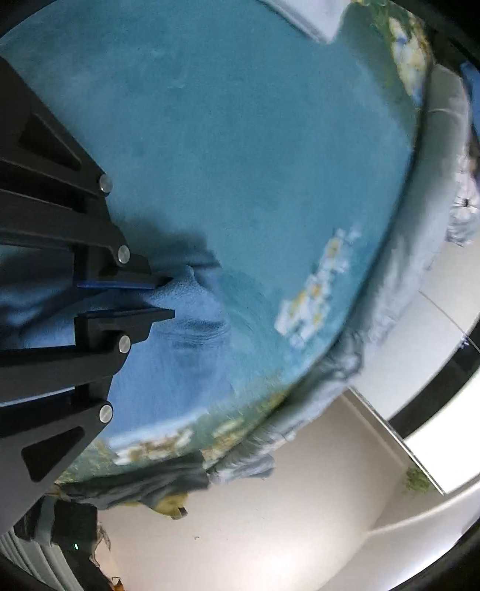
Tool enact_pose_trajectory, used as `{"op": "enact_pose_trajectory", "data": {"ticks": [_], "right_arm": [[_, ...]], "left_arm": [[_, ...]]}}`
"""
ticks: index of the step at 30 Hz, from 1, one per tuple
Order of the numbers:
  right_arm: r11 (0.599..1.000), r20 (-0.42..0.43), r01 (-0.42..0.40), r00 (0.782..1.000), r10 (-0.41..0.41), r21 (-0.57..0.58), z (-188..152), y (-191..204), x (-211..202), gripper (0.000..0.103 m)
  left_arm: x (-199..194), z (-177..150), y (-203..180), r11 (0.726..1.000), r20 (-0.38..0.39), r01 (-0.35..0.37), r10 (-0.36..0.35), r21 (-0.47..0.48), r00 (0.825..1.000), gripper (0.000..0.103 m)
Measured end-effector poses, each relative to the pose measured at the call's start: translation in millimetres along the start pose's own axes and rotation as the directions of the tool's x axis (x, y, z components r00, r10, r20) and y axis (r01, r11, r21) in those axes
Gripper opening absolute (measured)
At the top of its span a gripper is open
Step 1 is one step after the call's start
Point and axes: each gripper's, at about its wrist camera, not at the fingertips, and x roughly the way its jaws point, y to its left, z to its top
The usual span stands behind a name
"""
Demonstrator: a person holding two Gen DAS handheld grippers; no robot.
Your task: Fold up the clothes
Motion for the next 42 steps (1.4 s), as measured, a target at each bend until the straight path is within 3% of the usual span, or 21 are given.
{"op": "enact_pose_trajectory", "data": {"ticks": [2, 4, 5, 6, 8, 11, 18, 25, 30, 34, 35, 37, 39, 42], "right_arm": [[1.000, 0.000, -0.012, 1.000, 0.012, 0.010, -1, -2, 0, 0.049], [1.000, 0.000, -0.018, 1.000, 0.018, 0.015, -1, -3, 1, 0.049], [1.000, 0.001, -0.020, 1.000, 0.020, 0.017, -1, -3, 1, 0.049], [1.000, 0.001, -0.024, 1.000, 0.024, 0.019, -1, -3, 1, 0.049], [0.999, 0.003, -0.039, 0.999, 0.039, 0.027, -1, -3, 2, 0.050], [0.998, 0.005, -0.055, 0.998, 0.055, 0.041, -2, -5, 5, 0.052], [0.996, 0.012, -0.070, 0.998, 0.070, 0.062, -4, -4, 8, 0.056], [0.991, 0.028, -0.102, 0.995, 0.100, 0.092, -12, -8, 6, 0.056], [0.990, 0.015, -0.114, 0.994, 0.113, 0.087, -17, -3, 8, 0.056], [0.988, 0.019, -0.124, 0.992, 0.123, 0.090, -20, 2, 8, 0.055], [0.988, 0.020, -0.127, 0.992, 0.126, 0.091, -20, 3, 8, 0.052], [0.986, 0.016, -0.131, 0.991, 0.130, 0.103, -20, 1, 9, 0.027], [0.986, 0.005, -0.128, 0.992, 0.128, 0.110, -17, -3, 9, 0.014], [0.990, -0.036, -0.121, 0.992, 0.124, 0.069, 3, -6, 4, 0.012]], "left_arm": [[-2, -1, 6, 0.999, 0.006, 0.051, -0.051, -0.016, 0.999, 0.011], [-6, 1, 7, 0.996, 0.004, 0.081, -0.081, -0.024, 0.997, 0.020], [-9, 2, 7, 0.995, 0.001, 0.092, -0.092, -0.027, 0.996, 0.036], [-10, 4, 8, 0.995, -0.001, 0.090, -0.090, -0.031, 0.996, 0.057], [-11, 8, 10, 0.998, 0.000, 0.056, -0.056, -0.036, 0.998, 0.067], [0, 15, 14, 0.998, -0.021, 0.031, -0.032, -0.050, 0.999, 0.067], [33, 27, 7, 0.990, -0.108, 0.123, -0.129, -0.063, 0.986, 0.069], [36, 28, 0, 0.988, -0.131, 0.153, -0.155, -0.019, 0.979, 0.067], [38, 26, 1, 0.989, -0.137, 0.147, -0.150, -0.032, 0.979, 0.044], [38, 26, 6, 0.984, -0.132, 0.158, -0.168, -0.081, 0.977, 0.035], [37, 26, 8, 0.981, -0.126, 0.165, -0.177, -0.100, 0.976, 0.031], [33, 24, 8, 0.978, -0.104, 0.173, -0.185, -0.117, 0.977, 0.026], [25, 21, 6, 0.977, -0.070, 0.177, -0.186, -0.118, 0.980, 0.022], [4, 9, 2, 0.972, 0.015, 0.191, -0.191, -0.133, 0.981, 0.021]]}}
